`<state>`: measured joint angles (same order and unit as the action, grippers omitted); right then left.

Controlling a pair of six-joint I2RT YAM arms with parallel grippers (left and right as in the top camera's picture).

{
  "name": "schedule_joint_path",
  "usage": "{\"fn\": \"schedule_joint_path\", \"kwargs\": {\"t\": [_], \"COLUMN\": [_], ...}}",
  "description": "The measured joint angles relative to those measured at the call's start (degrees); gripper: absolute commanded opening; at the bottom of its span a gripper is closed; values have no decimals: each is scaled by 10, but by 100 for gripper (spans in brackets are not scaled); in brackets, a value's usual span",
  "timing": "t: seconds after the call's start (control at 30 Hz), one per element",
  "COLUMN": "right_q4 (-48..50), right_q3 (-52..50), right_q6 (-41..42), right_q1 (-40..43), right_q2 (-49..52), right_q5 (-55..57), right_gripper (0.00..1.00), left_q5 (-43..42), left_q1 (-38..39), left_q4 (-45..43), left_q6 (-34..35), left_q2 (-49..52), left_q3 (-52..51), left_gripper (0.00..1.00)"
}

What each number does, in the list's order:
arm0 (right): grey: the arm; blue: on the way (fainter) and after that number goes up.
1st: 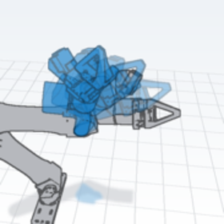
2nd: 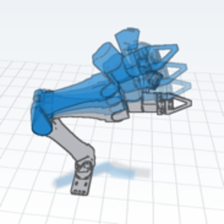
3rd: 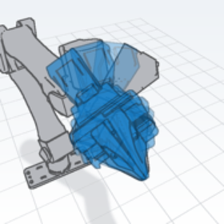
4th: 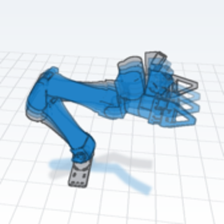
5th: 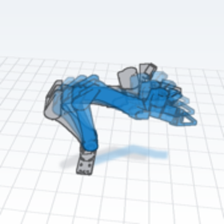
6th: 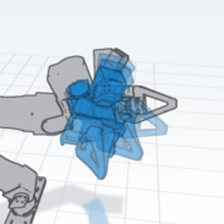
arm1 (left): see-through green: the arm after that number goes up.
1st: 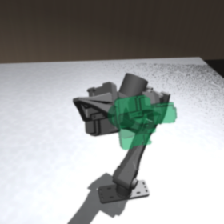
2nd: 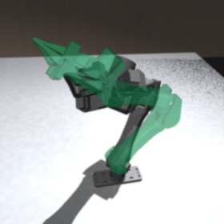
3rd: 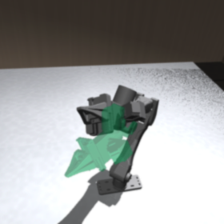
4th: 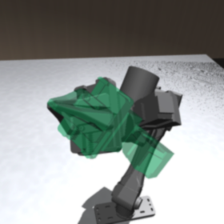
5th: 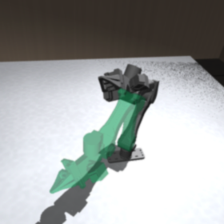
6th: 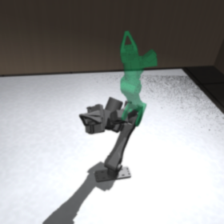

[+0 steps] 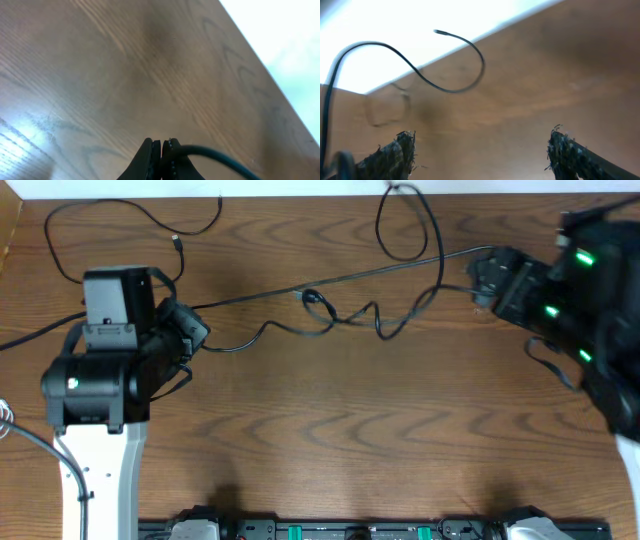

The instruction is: Untangle cables

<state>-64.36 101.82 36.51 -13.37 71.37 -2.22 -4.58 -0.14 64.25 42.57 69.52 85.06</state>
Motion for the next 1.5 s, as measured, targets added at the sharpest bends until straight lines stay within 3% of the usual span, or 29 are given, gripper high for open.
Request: {"fn": "schedule_joint_path", "kwargs": {"t": [0.13,0.3,0.4,0.6,0.7,0.8,0.93,1.3,1.5], "right_q4": [16,-41,-91,-132,-116,-93,-91,-115,-114], "right_q3": [0,0,0,0,0,0,0,0,0], "right_q6": [-16,-13,-4,20,-26,-120,-193,-157,-157], "right_q1": [14,27,28,57,66,68,68,68,67], "right_q2": [-45,-62,-45,18,45,74,120,147,148], "right_q5": [1,118,181,283,236,115,-8,-30,-46], "right_gripper": [83,90,99,99,99,99,99,99,99], "left_q5": [20,45,46,101,126,119,72,-249,-327], "left_q1": [2,0,0,-16,-34,-47,-51,-47,3], "left_q4": [17,27,28,29,29,28,5,-51,-78], "left_q6": [-2,-2,-2,1,2,3,-27,-248,-334], "left_q2": [23,50,54,56,57,57,57,57,36], "left_q3": [3,3,3,3,3,3,3,3,3], "left_gripper": [8,8,8,8,8,8,7,7,7]}}
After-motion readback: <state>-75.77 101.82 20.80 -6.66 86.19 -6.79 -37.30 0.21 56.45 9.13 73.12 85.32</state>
